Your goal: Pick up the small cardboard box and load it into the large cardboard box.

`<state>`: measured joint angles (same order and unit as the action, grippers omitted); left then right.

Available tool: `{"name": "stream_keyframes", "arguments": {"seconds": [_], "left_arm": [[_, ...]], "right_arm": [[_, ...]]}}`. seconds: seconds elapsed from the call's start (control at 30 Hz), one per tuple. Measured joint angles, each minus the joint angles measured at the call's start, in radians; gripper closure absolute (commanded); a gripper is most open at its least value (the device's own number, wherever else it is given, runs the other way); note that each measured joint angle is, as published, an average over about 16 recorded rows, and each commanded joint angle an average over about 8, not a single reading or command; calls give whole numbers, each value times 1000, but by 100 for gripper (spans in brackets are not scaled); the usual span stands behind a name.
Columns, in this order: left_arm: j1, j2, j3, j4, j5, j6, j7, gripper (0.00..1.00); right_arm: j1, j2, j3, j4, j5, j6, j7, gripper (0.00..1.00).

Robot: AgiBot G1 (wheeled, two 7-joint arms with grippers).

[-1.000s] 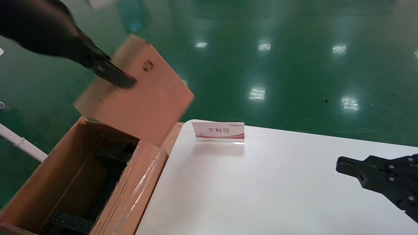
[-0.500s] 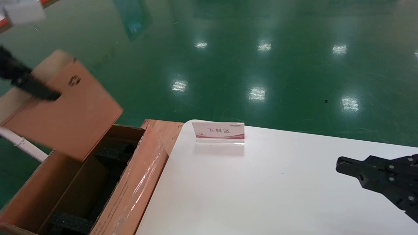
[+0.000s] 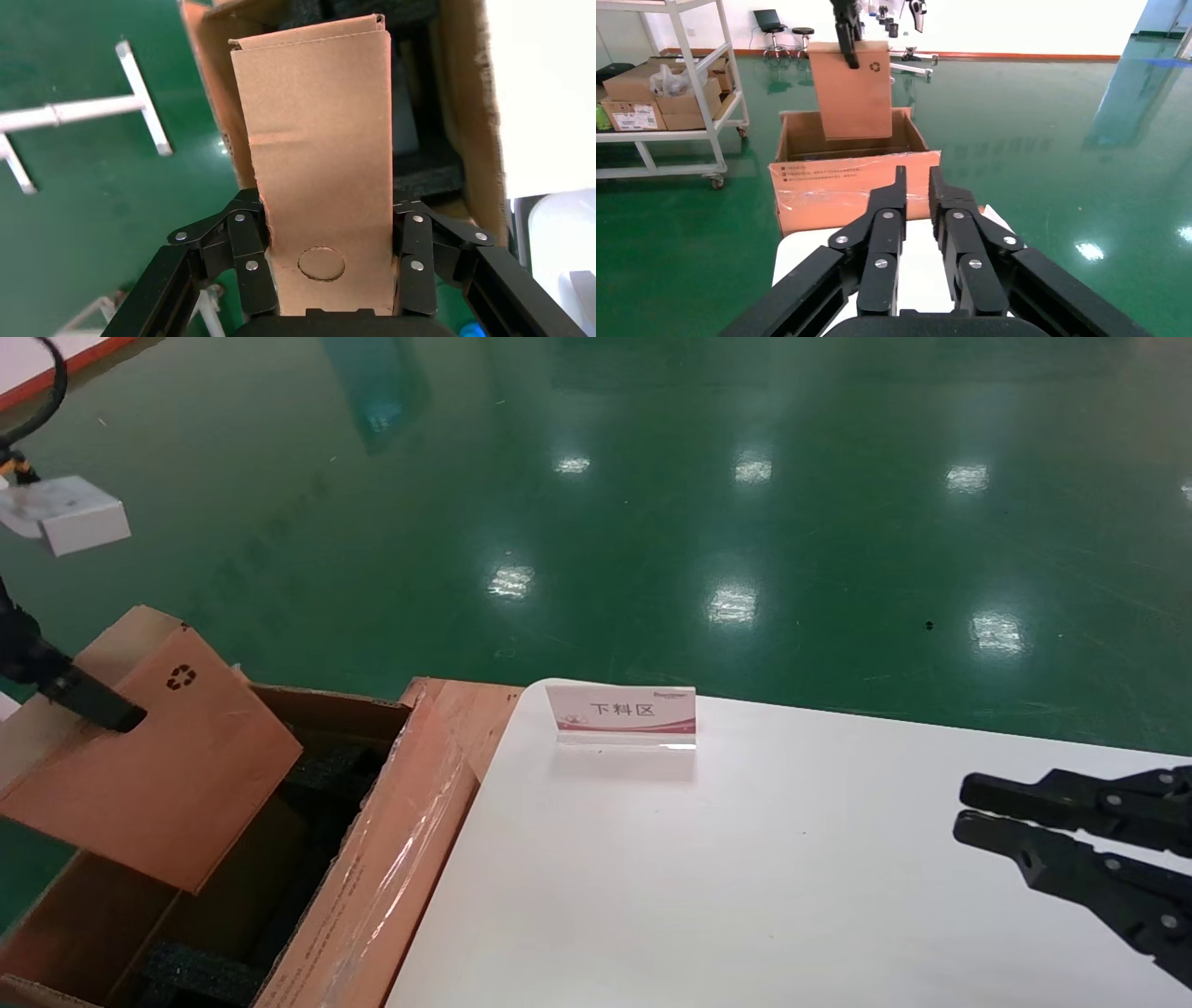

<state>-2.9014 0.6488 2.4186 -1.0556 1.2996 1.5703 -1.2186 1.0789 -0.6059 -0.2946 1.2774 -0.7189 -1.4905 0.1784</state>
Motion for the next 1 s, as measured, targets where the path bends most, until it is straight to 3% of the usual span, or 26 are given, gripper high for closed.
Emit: {"name": "stream_keyframes", "arguments": {"seconds": [0.53, 1.0], "left_arm": [[88, -141, 21, -126, 91, -103, -119, 100], [165, -177, 46, -144, 180, -229, -181, 100]], "right_arm": [[0, 0, -1, 0, 1, 0, 0, 0], [0, 1, -2, 0, 1, 1, -1, 0]]}}
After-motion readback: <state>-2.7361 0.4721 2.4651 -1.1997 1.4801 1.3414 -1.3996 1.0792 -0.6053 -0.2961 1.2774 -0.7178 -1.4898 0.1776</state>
